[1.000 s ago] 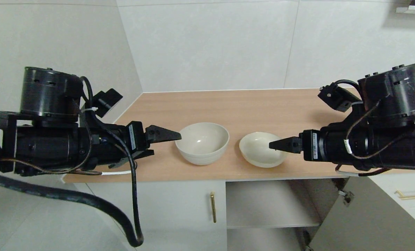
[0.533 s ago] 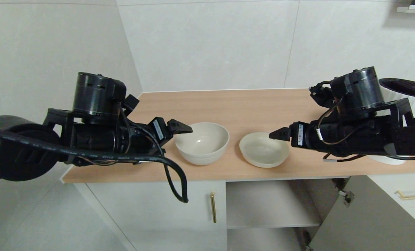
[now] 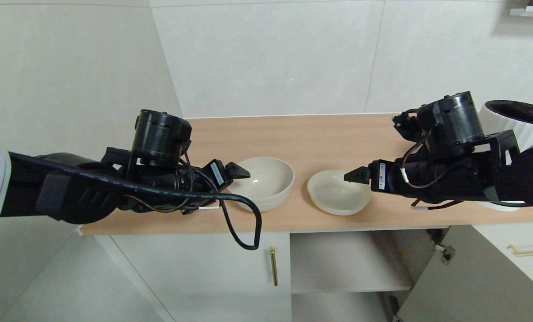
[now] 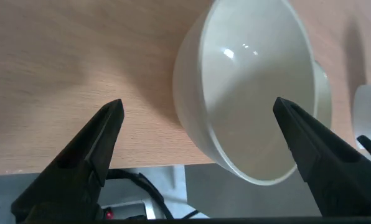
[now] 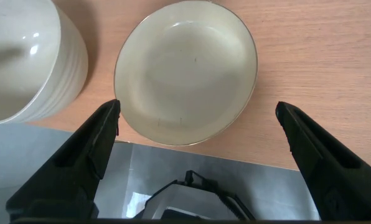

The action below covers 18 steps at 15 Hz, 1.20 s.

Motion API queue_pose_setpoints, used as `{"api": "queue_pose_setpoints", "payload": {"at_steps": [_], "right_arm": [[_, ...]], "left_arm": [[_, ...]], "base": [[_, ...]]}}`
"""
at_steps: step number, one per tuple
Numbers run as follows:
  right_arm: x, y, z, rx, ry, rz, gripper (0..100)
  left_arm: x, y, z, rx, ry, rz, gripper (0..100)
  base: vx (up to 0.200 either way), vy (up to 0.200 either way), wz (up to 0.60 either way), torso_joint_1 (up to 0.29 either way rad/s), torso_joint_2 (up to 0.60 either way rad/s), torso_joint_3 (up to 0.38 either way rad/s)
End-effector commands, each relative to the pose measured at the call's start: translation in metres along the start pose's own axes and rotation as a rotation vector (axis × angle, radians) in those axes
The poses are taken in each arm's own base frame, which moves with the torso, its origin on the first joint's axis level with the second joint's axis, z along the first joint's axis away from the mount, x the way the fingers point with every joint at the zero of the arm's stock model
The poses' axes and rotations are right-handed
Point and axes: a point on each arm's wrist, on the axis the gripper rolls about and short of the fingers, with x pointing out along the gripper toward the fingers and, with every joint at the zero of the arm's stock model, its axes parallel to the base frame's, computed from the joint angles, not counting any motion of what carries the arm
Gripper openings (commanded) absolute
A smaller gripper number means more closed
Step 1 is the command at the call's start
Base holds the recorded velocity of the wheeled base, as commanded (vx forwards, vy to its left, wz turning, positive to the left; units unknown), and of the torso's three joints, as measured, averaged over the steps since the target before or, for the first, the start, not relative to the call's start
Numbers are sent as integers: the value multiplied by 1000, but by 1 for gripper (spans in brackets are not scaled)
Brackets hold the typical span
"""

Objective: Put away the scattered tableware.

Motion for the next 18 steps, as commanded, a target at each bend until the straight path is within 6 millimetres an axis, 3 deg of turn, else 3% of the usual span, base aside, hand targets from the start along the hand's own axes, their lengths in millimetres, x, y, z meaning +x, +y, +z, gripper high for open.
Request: {"api": "queue_pose_setpoints", "payload": {"at_steps": [1,2,3,14,18], "right_arm": [[0,0,0,0,1,0,100],[0,1,0,-1,1,2,100],[0,1,0,-1,0,2,100],[4,-1,-3,18,-2,-38,100],[21,0,-2,9,-17,-117,100]], "left_arm": [[5,2,-2,-1,9,10,100],[5,2,-2,-1,9,10,100],[5,2,-2,-1,8,11,0],[-3,-1,1,0,-7,-6,0],[-5,-2,1,2,-10,-7,0]], "base": [[0,0,0,0,0,0],[0,0,0,0,0,0],[0,0,0,0,0,0],[0,0,0,0,0,0],[0,0,0,0,0,0]]}}
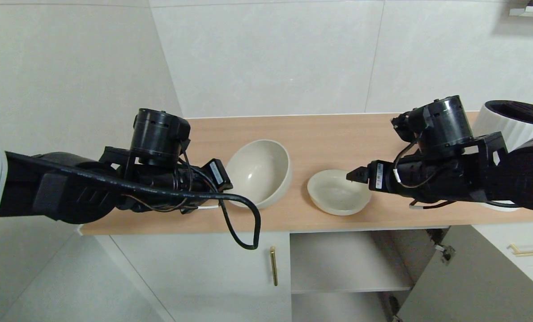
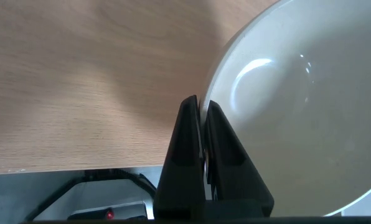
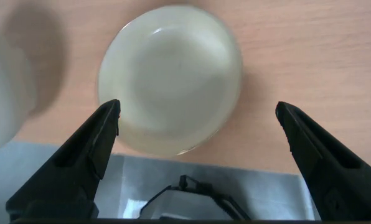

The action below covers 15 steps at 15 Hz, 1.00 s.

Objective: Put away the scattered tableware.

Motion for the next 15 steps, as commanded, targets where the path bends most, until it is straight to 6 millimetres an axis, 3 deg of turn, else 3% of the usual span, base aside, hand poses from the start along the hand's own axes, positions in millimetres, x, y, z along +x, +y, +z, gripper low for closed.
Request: {"api": "queue_pose_setpoints", "payload": {"at_steps": [1,8,13,14,15], "right_arm": [[20,2,-4,-10,6,-67,100],[45,1,-17,-30,58,-114,100],[51,1,-17,-30,62,-119,100],[51,1,-17,-29,62,-119,0],[50,1,-17,-28,60,-118,0]], "left_arm": [[-3,-1,1,0,-5,-4,0],[-3,-1,0,1,-5,-6,0],[-3,-1,0,1,-4,-5,0],[-3,-1,0,1,-4,-5,0],[-3,-1,0,1,-4,-5,0]], "base": [[0,0,0,0,0,0],[0,0,0,0,0,0],[0,0,0,0,0,0],[0,0,0,0,0,0],[0,0,0,0,0,0]]}}
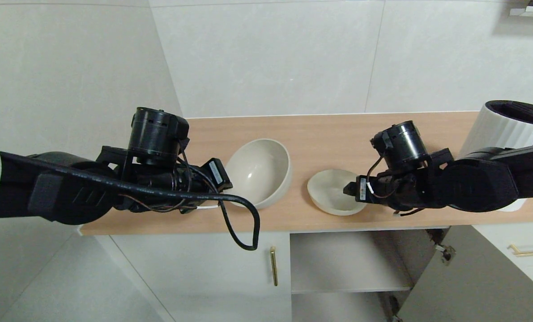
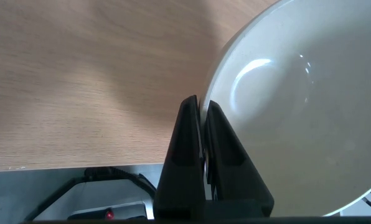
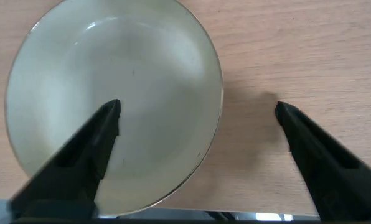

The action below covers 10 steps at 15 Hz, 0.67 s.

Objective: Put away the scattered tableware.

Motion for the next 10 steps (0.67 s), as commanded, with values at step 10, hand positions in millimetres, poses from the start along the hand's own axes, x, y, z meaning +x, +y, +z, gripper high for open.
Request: {"api": "queue_pose_setpoints", "payload": {"at_steps": [10], "right_arm": [[-15,-3,4,12,-18,20,0]], "left_arm": [[-5,-2,-1,2,-2,-7,0]], "base": [[0,0,0,0,0,0]]}}
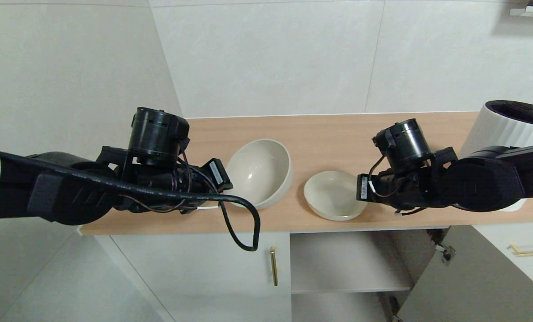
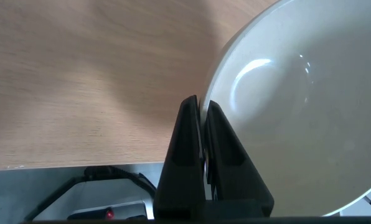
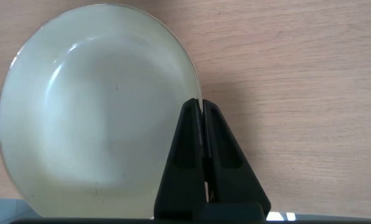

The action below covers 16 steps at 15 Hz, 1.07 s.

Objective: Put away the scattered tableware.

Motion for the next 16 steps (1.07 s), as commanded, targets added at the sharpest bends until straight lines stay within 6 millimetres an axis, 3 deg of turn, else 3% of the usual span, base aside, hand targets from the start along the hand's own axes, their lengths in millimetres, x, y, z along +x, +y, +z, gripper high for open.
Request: {"api": "queue_pose_setpoints", "payload": {"at_steps": [1,3,6,11,13,16], "right_arm": [[-17,-4,3,5,-17,19,0],[-26,-6,4,7,-27,25,0],[-65,-19,2,-1,22,82,0],[-112,-40,-14,-80,52,179,0],[-122,-48,-25,-134,67,235,0],[-115,-49,-35,-148,116,240,0]], "left_arm": [[-7,-1,-1,3,-4,-11,0],[-14,-4,-2,8,-10,-24,0],[-50,-5,-1,36,-51,-65,0],[-79,16,-17,123,-48,-40,0],[-80,19,-20,146,-42,-34,0],[-78,21,-22,164,-33,-25,0]], "base": [[0,0,0,0,0,0],[0,0,0,0,0,0],[0,0,0,0,0,0],[0,0,0,0,0,0],[0,0,0,0,0,0],[0,0,0,0,0,0]]}}
